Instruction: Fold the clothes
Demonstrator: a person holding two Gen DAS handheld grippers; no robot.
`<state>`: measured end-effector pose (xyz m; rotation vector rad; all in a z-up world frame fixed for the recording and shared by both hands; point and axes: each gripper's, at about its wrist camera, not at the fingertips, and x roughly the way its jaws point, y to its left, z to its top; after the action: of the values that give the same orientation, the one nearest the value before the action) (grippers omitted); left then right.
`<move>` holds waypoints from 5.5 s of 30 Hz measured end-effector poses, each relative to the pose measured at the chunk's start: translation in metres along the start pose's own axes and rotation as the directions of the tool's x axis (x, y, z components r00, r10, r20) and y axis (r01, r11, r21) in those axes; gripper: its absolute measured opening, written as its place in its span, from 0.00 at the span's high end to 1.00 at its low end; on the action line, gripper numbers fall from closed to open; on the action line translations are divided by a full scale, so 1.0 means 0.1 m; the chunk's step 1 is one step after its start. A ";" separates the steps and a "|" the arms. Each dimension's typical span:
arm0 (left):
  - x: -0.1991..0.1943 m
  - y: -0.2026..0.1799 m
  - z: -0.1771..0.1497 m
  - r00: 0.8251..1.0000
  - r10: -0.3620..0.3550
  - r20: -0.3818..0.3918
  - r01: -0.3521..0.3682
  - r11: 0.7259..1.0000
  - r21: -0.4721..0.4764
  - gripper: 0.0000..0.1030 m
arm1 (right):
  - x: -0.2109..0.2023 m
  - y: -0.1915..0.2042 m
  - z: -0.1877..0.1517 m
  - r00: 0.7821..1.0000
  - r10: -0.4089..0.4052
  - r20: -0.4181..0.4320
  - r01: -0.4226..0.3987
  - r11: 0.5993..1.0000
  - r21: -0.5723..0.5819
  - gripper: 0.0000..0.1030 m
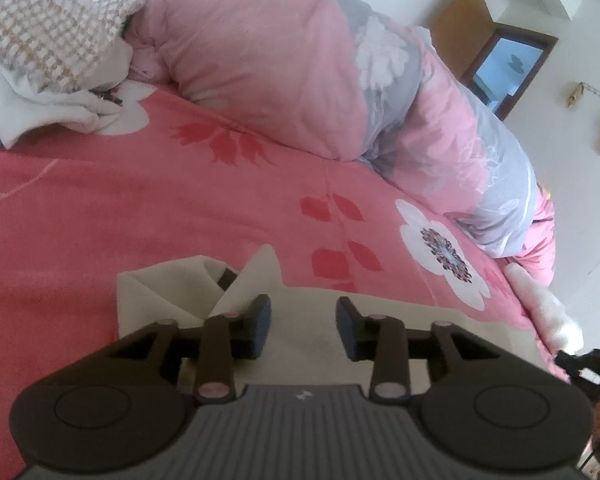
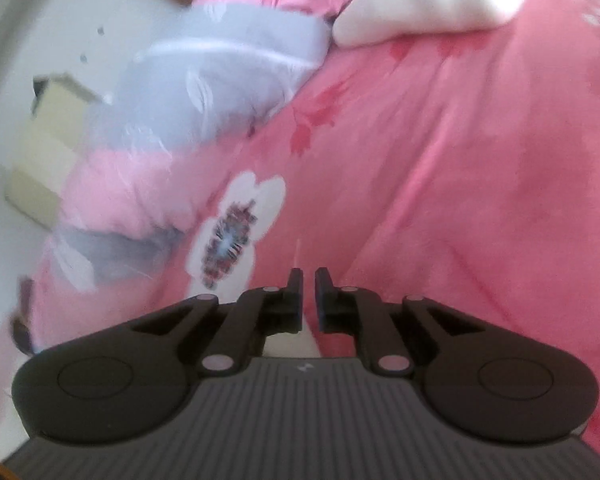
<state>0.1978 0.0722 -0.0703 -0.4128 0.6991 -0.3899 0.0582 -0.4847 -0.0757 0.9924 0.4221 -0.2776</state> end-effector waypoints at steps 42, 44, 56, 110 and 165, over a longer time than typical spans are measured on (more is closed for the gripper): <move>-0.21 -0.85 -0.80 0.986 0.154 0.070 -0.169 0.902 0.398 0.45 | 0.33 1.74 -1.98 0.980 -0.093 -0.173 -0.100 0.527 -0.844 0.95; -0.22 -0.85 -0.81 0.985 0.154 0.074 -0.171 0.902 0.397 0.45 | 0.30 1.82 -1.92 0.986 -0.080 -0.148 -0.085 0.519 -0.850 0.95; -0.24 -0.81 -0.84 0.987 0.140 0.084 -0.161 0.911 0.379 0.45 | 0.37 1.93 -1.81 0.985 -0.043 -0.167 -0.110 0.589 -0.801 0.93; -0.86 -0.39 -0.87 0.975 0.183 0.127 -0.207 0.953 0.222 0.46 | 1.15 2.95 -3.25 0.793 0.016 -0.609 -0.565 0.393 -0.725 0.90; -0.73 -0.93 -1.13 0.970 0.222 0.103 -0.244 0.892 0.381 0.40 | -0.76 0.72 -1.65 0.988 -0.033 0.149 0.137 0.621 -0.772 0.92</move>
<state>0.0502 0.0016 -0.0645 0.0428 0.5892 -0.2791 -0.0152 -0.3034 -0.0650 0.0775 0.4200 -0.2020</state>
